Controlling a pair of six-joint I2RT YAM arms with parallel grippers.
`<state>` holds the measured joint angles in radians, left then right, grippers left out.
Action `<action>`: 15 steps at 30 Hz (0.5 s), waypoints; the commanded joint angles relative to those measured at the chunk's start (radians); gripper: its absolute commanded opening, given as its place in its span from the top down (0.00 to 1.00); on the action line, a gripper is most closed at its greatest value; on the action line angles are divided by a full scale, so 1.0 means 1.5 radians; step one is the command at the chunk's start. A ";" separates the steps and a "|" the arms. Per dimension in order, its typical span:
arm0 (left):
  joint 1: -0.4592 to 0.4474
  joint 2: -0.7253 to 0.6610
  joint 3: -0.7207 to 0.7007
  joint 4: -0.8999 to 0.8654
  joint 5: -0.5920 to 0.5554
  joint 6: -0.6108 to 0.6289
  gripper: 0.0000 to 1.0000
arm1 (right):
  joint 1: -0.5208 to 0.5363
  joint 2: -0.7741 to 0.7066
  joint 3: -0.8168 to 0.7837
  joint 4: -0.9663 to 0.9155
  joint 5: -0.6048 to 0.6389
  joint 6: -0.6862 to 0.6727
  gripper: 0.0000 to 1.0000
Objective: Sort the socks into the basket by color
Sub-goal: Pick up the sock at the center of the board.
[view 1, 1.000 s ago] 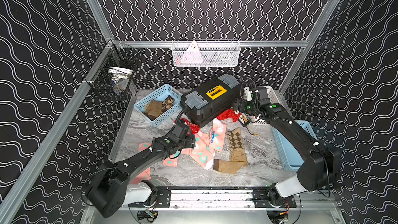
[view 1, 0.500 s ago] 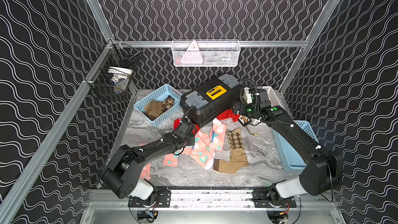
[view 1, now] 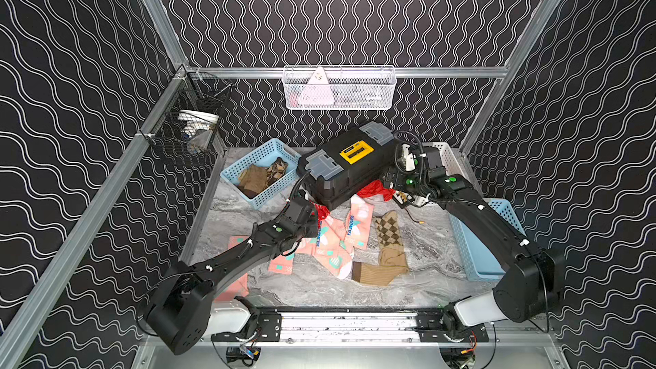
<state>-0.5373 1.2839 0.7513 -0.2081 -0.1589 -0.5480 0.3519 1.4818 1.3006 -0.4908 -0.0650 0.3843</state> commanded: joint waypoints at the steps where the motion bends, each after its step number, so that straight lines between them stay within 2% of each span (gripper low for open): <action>1: -0.001 0.022 0.007 -0.021 -0.009 0.014 0.97 | 0.003 0.002 0.005 -0.003 -0.008 0.011 0.00; 2: -0.001 0.038 0.013 -0.029 -0.015 0.011 0.78 | 0.004 0.003 0.006 -0.002 -0.011 0.011 0.00; 3: -0.001 0.058 0.019 -0.032 -0.019 0.010 0.48 | 0.006 0.003 0.007 -0.002 -0.013 0.012 0.00; 4: -0.002 0.075 0.022 -0.031 -0.027 0.008 0.36 | 0.006 0.003 0.007 -0.002 -0.013 0.012 0.00; 7: -0.002 0.115 0.027 -0.015 -0.042 0.010 0.29 | 0.008 0.003 0.008 -0.005 -0.012 0.010 0.00; 12: -0.002 0.164 0.039 -0.001 -0.067 0.014 0.29 | 0.009 0.000 0.003 -0.007 -0.010 0.008 0.00; 15: -0.002 0.182 0.040 0.019 -0.067 0.023 0.33 | 0.008 0.001 -0.003 -0.002 -0.015 0.011 0.00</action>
<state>-0.5400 1.5391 0.8001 -0.2138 -0.2317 -0.5369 0.3637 1.4841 1.3003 -0.4908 -0.0841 0.3851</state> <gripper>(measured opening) 0.685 0.998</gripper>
